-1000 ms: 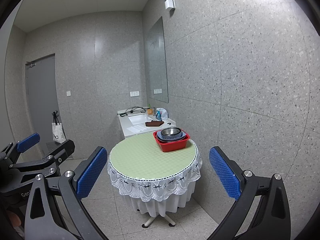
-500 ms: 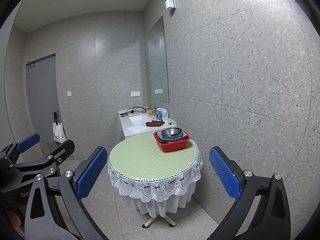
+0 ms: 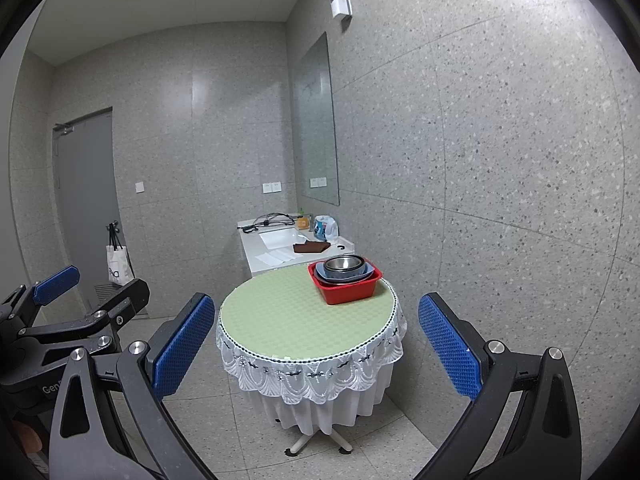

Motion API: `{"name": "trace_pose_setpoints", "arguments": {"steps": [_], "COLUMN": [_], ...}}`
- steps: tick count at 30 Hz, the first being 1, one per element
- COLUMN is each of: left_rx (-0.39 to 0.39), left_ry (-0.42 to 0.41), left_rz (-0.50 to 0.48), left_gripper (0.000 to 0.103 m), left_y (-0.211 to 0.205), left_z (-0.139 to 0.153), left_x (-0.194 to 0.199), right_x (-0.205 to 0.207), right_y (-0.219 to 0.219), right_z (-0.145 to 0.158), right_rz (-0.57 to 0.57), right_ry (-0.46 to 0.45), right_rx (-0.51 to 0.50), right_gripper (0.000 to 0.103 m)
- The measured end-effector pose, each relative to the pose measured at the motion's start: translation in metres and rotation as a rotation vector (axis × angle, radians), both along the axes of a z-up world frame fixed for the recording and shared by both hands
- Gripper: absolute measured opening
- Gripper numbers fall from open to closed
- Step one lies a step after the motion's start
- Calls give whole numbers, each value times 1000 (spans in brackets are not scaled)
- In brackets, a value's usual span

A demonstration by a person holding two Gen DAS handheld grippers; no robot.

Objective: Organize plates and bowls

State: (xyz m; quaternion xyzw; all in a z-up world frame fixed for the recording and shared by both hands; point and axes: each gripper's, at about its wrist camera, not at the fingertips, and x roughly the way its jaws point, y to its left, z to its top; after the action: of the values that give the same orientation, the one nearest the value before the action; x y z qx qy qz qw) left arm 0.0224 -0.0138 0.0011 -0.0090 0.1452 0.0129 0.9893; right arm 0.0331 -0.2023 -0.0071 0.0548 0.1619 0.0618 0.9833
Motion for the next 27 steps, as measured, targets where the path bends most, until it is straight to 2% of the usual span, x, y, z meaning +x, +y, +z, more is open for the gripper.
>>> {"name": "trace_pose_setpoints", "arguments": {"steps": [27], "left_rx": [6], "left_ry": [-8], "left_rz": [24], "left_gripper": [102], "left_y": [-14], "left_z": [-5], "left_x": [0], "right_x": [7], "right_y": [-4], "right_z": [-4], "right_rz": [20], "right_ry": [0], "right_rx": [7], "right_gripper": [103]}}
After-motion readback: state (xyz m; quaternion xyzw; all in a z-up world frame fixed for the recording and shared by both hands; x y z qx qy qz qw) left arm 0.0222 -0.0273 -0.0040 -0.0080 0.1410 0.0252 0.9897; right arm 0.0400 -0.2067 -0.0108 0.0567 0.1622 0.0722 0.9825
